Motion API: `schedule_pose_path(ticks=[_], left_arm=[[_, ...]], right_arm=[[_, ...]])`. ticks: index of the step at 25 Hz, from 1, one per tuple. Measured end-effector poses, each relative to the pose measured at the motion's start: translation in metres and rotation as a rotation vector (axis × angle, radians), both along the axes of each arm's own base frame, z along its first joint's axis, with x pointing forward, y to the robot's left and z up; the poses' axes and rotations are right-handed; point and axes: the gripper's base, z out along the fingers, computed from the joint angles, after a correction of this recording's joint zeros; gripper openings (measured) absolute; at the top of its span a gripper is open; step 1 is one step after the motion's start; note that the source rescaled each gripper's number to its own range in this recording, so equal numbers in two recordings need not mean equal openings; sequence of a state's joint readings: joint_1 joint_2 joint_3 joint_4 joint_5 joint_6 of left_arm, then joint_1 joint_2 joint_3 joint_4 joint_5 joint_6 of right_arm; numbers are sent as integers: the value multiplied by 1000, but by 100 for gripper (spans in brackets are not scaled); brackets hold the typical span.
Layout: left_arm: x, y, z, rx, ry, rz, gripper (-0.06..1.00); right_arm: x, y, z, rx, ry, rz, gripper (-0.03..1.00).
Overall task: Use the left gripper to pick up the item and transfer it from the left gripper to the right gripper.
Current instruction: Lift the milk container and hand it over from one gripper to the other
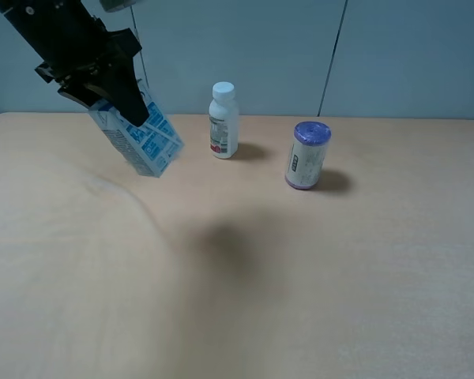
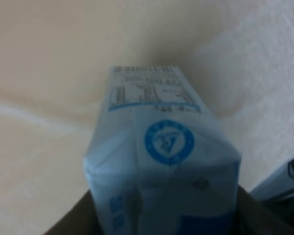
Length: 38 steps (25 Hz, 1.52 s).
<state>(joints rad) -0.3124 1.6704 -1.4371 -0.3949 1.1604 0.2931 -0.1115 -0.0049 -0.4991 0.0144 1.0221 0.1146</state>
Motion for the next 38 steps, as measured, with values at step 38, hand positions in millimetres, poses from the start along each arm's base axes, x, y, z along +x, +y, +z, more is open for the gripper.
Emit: schedule_pose_path(ticks=[38], left_arm=[[-42,-109,14,-246,-561,-813,0]], right_arm=[[52,32,37,-28,97,557,100]])
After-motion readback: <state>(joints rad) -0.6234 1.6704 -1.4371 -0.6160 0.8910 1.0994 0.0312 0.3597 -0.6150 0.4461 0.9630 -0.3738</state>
